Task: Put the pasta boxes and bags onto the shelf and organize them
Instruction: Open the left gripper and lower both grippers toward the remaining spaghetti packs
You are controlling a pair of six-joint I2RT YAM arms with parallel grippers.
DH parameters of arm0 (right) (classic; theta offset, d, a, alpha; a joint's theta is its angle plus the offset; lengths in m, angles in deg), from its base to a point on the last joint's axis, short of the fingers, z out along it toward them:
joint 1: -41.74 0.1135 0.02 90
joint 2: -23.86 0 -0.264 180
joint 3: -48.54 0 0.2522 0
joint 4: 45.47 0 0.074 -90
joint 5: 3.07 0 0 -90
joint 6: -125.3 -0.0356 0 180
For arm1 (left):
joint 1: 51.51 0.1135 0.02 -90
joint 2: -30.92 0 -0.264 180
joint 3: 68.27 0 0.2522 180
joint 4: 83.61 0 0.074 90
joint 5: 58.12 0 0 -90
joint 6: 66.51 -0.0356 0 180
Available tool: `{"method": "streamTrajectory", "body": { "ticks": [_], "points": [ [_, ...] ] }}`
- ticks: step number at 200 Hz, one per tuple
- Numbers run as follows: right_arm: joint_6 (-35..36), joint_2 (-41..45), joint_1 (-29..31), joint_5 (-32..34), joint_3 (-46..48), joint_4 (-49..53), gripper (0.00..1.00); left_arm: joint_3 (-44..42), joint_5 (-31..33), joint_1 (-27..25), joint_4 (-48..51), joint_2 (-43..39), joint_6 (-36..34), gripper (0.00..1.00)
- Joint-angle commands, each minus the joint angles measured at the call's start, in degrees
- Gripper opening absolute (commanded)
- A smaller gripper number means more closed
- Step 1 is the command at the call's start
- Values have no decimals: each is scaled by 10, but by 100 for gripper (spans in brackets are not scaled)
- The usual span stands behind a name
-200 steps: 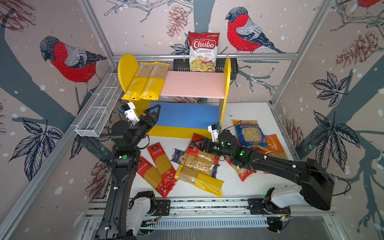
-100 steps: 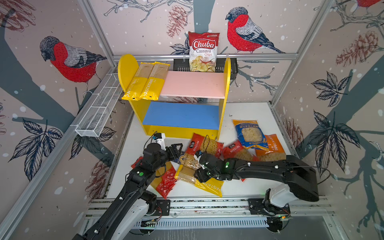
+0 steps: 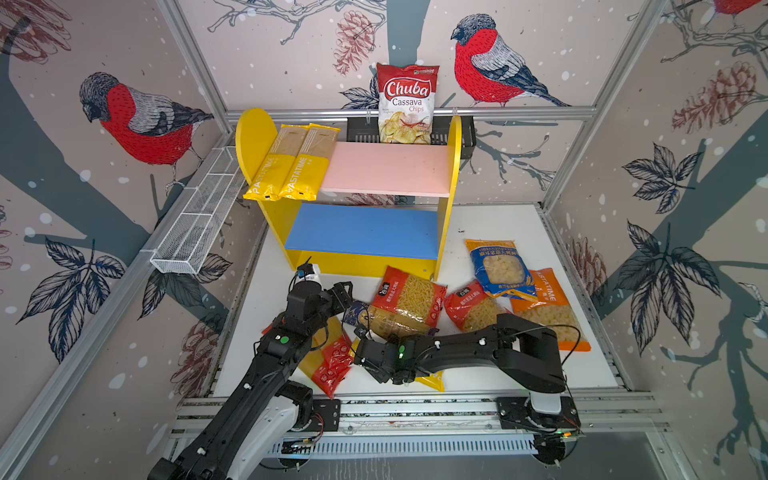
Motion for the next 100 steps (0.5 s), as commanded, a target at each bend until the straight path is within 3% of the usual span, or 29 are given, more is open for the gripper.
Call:
{"method": "streamTrajectory", "body": {
  "ticks": [1, 44, 100],
  "points": [
    [11, -23, 3, 71, -7, 67, 65, 0, -36, 18, -7, -4, -4, 74],
    [7, 19, 11, 96, 8, 47, 30, 20, -42, 21, -5, 2, -3, 74],
    [-23, 113, 3, 123, 23, 35, 14, 58, -41, 22, 10, 3, -8, 74]
  ]
}}
